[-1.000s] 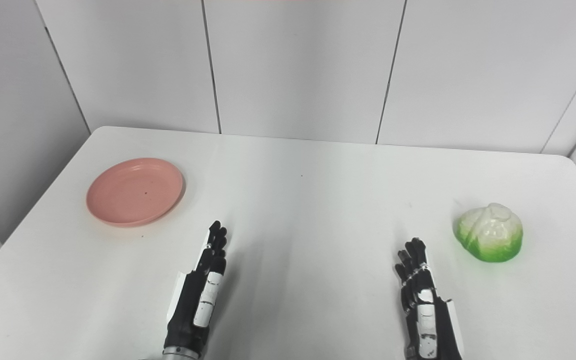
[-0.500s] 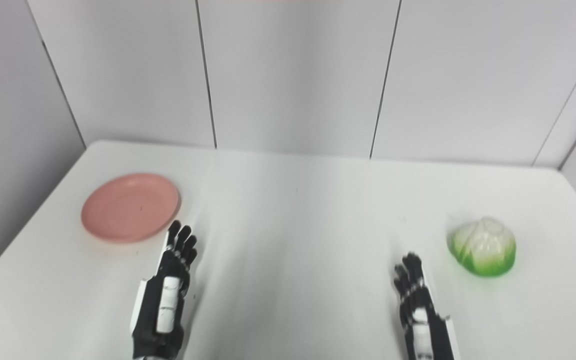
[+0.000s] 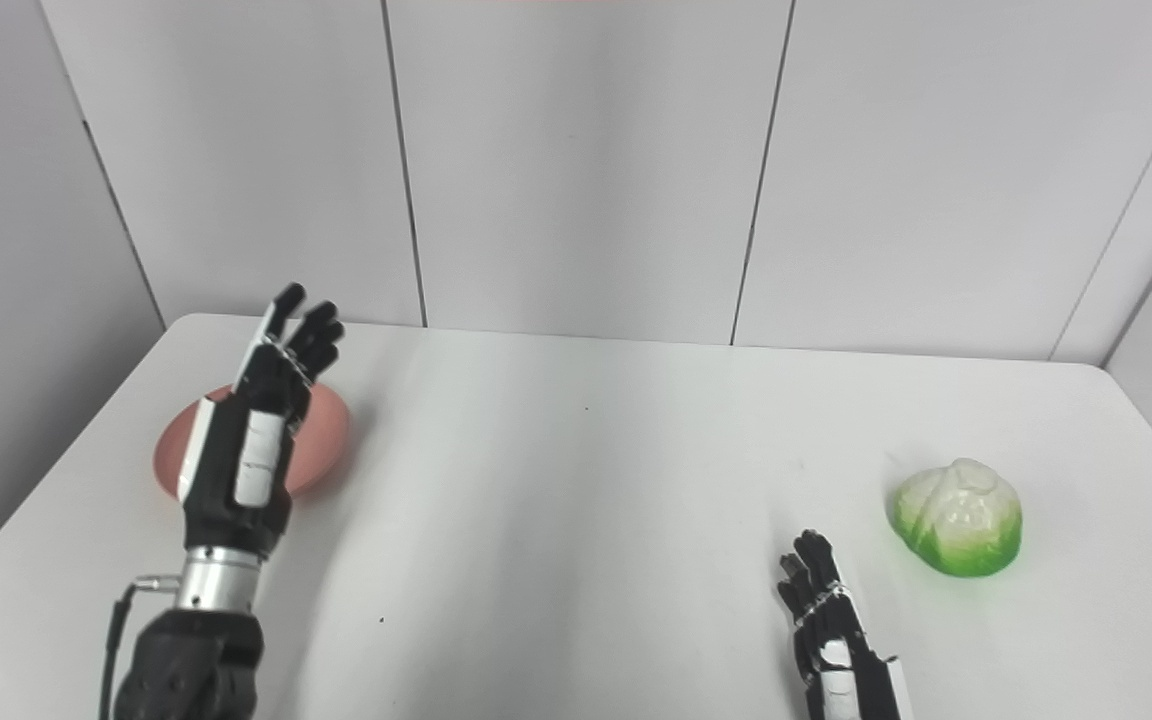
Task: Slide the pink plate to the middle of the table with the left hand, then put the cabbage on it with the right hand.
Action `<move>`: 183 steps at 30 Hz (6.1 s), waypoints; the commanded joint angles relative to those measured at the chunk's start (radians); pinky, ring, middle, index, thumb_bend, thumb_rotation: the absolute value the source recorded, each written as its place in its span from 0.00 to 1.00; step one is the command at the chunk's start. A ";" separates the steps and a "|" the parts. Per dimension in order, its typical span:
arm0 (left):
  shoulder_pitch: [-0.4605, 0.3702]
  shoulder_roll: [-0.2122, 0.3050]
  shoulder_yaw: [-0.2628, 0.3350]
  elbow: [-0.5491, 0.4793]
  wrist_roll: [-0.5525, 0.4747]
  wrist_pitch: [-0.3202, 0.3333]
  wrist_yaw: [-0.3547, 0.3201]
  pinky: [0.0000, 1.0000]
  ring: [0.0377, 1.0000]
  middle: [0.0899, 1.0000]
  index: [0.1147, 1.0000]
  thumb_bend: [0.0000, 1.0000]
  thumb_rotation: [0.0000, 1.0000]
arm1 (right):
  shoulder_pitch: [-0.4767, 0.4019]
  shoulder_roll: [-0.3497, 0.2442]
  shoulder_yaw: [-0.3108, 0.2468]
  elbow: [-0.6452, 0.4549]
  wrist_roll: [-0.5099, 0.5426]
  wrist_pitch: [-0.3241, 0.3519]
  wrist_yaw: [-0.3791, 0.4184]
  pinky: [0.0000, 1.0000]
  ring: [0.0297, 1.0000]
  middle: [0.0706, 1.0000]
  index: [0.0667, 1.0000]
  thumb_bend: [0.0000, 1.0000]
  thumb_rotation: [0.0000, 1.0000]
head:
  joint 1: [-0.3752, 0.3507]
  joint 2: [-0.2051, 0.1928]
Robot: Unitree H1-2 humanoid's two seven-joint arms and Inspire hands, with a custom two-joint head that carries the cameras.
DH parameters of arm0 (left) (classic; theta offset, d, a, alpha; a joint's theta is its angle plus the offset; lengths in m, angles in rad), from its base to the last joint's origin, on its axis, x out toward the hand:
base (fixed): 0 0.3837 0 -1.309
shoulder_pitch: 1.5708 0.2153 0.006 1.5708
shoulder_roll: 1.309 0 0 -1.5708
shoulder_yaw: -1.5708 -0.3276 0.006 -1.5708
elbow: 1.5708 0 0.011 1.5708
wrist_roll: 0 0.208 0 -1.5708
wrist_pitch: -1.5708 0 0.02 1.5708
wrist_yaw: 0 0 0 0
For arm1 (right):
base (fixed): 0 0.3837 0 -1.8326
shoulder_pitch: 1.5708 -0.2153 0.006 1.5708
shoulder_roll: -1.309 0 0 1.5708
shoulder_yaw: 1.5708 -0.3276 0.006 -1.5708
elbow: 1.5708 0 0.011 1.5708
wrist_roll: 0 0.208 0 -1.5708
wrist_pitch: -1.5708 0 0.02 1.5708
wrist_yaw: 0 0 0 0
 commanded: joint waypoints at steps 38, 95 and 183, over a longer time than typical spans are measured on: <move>-0.529 0.409 0.206 1.168 -0.106 -0.347 -0.054 0.84 0.87 0.84 0.81 0.93 0.88 | 0.063 0.003 0.027 0.013 -0.023 0.015 -0.020 0.96 0.94 0.95 0.91 0.88 0.91 | -0.019 0.035; -0.345 0.178 0.144 1.036 -0.271 -0.198 -0.320 0.86 0.94 0.91 0.85 1.00 0.81 | 0.082 0.032 0.084 -0.072 -0.074 0.074 -0.087 0.92 0.91 0.94 0.90 0.87 0.92 | -0.110 0.103; -0.272 -0.155 0.005 0.724 -0.138 -0.068 -0.093 0.93 0.96 0.93 0.82 0.95 0.89 | -0.192 -0.134 0.029 -0.568 -0.287 0.640 -0.146 0.86 0.98 1.00 1.00 0.99 0.84 | -0.493 0.140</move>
